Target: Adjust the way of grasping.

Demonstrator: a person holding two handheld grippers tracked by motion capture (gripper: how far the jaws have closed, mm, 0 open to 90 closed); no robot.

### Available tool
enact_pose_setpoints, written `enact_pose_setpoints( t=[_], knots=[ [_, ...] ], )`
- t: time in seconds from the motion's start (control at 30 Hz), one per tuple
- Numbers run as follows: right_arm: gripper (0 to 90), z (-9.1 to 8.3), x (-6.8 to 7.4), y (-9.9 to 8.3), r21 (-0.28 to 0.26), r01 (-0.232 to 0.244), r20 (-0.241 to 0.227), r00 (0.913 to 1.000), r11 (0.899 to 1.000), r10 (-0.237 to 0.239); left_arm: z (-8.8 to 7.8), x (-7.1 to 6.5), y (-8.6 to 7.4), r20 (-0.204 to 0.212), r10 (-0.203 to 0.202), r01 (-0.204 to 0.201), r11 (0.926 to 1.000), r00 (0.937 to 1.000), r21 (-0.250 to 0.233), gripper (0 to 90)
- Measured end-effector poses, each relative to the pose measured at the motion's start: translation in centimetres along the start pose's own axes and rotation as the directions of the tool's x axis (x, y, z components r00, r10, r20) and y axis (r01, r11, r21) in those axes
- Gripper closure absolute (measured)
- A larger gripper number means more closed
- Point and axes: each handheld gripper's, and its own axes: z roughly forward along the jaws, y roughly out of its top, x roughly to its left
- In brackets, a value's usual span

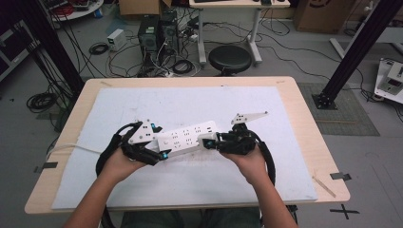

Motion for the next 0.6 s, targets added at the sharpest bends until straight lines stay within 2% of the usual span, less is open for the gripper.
enact_pose_setpoints(
  t=[0.17, 0.27, 0.4, 0.5, 0.6],
  knots=[
    [63.7, -0.7, -0.1, 0.7, 0.024, 0.042, 0.044, 0.9981, 0.999, -0.043, -1.4, 1.5, -0.6, -0.012, -0.009, 0.010, 0.9960, 0.9999, 0.089, 21.2],
    [63.7, -1.3, -0.4, 1.1, 0.040, 0.058, 0.070, 0.9957, 0.997, -0.061, -2.1, 2.4, -0.8, -0.004, -0.025, 0.026, 0.9864, 0.9997, 0.162, 21.3],
    [63.7, -2.1, -0.5, 1.7, 0.057, 0.078, 0.107, 0.9907, 0.995, -0.084, -2.9, 3.6, -0.9, -0.007, -0.066, 0.066, 0.9727, 0.9978, 0.223, 21.2],
    [63.6, -2.6, -0.7, 1.9, 0.064, 0.082, 0.121, 0.9886, 0.995, -0.089, -3.4, 4.5, -0.9, -0.016, -0.084, 0.086, 0.9674, 0.9963, 0.238, 21.2],
    [63.6, -2.8, -0.9, 2.2, 0.080, 0.079, 0.138, 0.9864, 0.994, -0.089, -3.7, 5.1, -0.8, -0.022, -0.075, 0.078, 0.9649, 0.9970, 0.251, 21.2]
  ],
)
